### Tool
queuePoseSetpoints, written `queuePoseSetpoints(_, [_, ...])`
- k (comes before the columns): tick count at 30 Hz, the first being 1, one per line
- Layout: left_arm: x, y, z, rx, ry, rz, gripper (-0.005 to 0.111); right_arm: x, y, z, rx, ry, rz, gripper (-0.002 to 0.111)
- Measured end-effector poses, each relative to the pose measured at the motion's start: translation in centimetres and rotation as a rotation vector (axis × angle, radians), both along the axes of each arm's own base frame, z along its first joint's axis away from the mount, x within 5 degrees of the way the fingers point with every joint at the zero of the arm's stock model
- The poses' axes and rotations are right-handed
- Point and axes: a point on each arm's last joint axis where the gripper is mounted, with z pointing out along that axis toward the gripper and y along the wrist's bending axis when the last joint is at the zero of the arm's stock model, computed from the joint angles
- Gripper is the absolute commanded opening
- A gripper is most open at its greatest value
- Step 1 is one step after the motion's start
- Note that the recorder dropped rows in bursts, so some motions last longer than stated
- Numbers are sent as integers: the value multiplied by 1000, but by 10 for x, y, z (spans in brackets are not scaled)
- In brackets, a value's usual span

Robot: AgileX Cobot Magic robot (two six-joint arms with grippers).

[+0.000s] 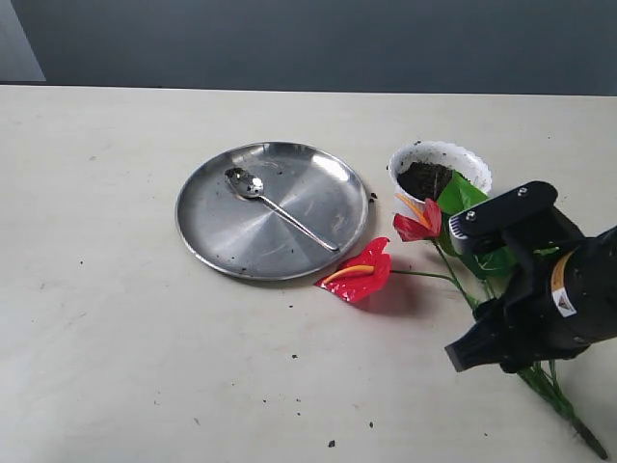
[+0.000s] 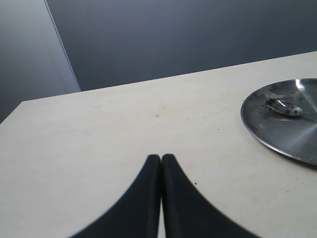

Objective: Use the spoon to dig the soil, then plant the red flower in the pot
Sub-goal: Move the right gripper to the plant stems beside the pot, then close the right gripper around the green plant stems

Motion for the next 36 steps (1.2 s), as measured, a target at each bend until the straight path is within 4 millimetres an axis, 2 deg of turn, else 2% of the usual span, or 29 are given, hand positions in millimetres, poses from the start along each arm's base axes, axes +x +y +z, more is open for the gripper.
queuePoseSetpoints(15, [0,0,0,0,0,0,2,19,6,-48,-131,53,-32,49])
queuePoseSetpoints(17, [0,0,0,0,0,0,2,19,6,-53,-147,70,-37,40])
queuePoseSetpoints(21, [0,0,0,0,0,0,2,20,6,-61,-168,98,-41,12])
queuePoseSetpoints(23, [0,0,0,0,0,0,2,20,6,-62,-167,100,-44,0])
queuePoseSetpoints(32, [0,0,0,0,0,0,2,19,7,-60,-155,100,-58,0])
queuePoseSetpoints(36, [0,0,0,0,0,0,2,18,6,-44,-104,47,-69,0])
